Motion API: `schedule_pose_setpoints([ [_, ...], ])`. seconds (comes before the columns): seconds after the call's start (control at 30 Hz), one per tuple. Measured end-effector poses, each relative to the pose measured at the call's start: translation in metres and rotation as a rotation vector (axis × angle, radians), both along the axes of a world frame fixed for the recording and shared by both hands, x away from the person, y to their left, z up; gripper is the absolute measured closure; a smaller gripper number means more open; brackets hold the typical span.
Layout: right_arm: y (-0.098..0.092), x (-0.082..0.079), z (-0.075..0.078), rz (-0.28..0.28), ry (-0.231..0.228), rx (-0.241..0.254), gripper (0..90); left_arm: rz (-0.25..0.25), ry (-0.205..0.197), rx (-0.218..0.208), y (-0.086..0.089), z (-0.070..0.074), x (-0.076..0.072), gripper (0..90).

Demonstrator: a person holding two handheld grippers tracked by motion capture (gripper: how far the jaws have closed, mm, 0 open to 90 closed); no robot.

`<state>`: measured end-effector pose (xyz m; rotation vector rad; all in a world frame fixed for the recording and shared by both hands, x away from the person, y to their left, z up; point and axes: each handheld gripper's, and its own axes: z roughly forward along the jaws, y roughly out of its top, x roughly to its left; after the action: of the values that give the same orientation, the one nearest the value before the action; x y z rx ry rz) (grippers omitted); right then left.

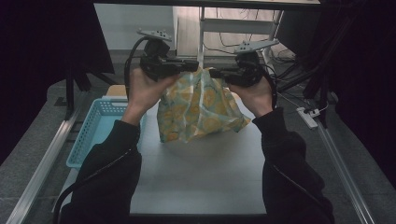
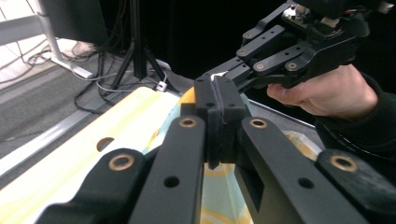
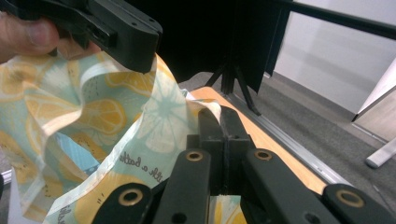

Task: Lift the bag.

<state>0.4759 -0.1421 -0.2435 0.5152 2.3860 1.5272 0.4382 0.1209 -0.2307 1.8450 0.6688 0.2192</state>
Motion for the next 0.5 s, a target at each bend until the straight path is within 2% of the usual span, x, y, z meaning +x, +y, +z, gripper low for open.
schedule_pose_setpoints([
  [0.33, 0.004, 0.000, 0.021, -0.017, -0.041, 0.014, 90.0, 0.017, -0.048, -0.023, -0.002, 0.018, 0.002, 90.0],
  [0.5, 0.004, 0.003, 0.020, -0.039, -0.057, -0.007, 90.0, 0.054, -0.046, 0.013, -0.005, 0.011, 0.008, 89.9],
])
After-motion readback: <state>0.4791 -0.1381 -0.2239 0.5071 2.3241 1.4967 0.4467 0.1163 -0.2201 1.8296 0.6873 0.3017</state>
